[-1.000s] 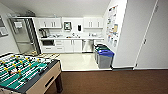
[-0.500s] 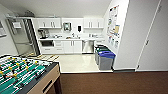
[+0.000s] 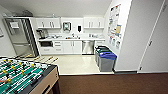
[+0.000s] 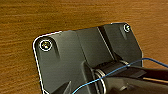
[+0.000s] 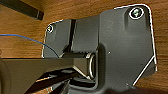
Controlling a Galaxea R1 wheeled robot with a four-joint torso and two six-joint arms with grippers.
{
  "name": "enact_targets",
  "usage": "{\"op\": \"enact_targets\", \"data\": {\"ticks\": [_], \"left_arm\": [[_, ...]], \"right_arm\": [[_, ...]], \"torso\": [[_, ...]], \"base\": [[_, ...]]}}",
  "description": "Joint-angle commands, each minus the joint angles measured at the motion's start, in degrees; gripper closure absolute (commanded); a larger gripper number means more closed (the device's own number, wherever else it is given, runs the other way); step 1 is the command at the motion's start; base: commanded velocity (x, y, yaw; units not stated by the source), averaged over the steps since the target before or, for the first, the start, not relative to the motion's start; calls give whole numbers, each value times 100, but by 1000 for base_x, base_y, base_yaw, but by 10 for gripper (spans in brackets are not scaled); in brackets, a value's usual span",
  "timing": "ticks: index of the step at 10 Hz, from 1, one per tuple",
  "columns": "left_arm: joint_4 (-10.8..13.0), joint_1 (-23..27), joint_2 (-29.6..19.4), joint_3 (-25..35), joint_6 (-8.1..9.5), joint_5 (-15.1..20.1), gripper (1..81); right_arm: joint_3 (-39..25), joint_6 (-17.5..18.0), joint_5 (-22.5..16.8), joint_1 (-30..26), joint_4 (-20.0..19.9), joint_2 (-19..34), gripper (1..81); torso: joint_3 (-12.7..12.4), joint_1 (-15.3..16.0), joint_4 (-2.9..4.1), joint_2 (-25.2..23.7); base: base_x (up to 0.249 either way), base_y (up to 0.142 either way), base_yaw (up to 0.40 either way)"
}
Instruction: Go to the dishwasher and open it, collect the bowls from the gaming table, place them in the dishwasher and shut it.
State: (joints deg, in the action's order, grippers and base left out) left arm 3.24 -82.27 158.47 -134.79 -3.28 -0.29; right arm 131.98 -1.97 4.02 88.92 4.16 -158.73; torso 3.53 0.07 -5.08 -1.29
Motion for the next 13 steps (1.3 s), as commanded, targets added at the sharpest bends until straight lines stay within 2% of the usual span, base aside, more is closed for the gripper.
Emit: {"op": "enact_targets", "data": {"ticks": [1,13], "left_arm": [[27,304,-78,58,-50,275,10],[28,304,-78,58,-50,275,10]], "right_arm": [[-59,-13,-262,-229,15,94,10],[-59,-13,-253,-238,24,76,10]], "torso": [[0,0,0,0],[0,0,0,0]], "base": [[197,0,0],[207,0,0]]}}
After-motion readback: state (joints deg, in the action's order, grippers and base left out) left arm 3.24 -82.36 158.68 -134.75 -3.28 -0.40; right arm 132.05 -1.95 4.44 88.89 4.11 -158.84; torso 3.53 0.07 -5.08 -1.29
